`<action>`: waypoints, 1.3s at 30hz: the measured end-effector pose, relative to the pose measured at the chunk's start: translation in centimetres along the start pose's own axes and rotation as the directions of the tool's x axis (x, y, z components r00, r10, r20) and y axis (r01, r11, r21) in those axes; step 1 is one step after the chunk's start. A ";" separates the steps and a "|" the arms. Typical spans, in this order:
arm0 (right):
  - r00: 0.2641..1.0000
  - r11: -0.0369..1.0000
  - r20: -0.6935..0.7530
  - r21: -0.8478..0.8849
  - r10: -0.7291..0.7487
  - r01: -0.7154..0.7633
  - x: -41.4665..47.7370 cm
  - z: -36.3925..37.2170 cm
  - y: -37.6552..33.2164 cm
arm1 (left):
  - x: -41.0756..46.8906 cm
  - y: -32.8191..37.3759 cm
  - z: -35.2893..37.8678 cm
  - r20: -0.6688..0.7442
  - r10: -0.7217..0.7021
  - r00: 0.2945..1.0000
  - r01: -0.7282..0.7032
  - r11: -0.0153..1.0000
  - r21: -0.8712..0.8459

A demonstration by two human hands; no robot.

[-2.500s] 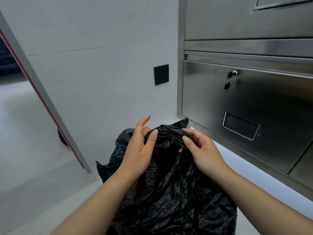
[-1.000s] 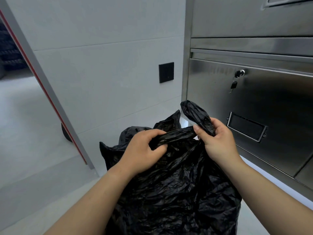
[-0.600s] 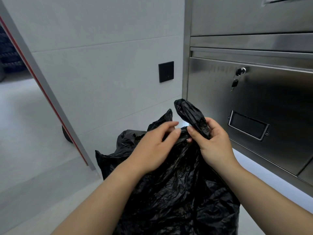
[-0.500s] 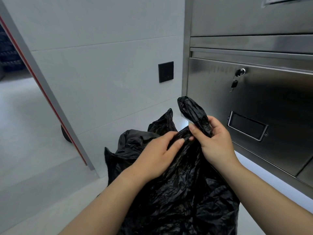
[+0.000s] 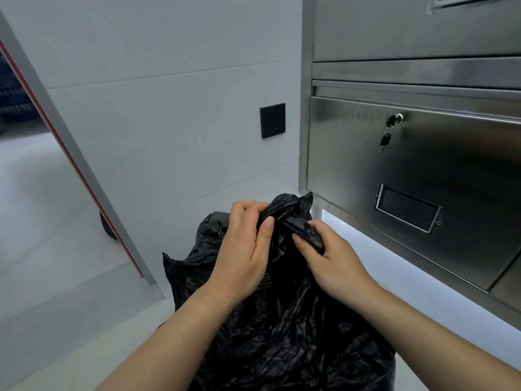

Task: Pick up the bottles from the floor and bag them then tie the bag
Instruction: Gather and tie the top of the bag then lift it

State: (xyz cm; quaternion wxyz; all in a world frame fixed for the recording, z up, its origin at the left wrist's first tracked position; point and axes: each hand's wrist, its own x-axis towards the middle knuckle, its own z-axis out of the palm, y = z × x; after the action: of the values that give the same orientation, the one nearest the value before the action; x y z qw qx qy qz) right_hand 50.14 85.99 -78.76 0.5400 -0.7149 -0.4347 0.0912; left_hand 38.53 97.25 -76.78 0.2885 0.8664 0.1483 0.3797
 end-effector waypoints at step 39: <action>0.831 0.576 0.543 0.644 0.119 -0.503 0.8 -3.3 -2.0 | 0.8 -0.5 -1.4 0.281 0.044 0.959 -0.019 0.996 -0.091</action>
State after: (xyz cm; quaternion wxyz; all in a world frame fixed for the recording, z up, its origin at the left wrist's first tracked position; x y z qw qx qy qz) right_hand 51.53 84.38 -75.46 0.6510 -0.4429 -0.3273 0.5225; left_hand 38.02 98.60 -75.83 0.3382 0.9005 0.0751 0.2627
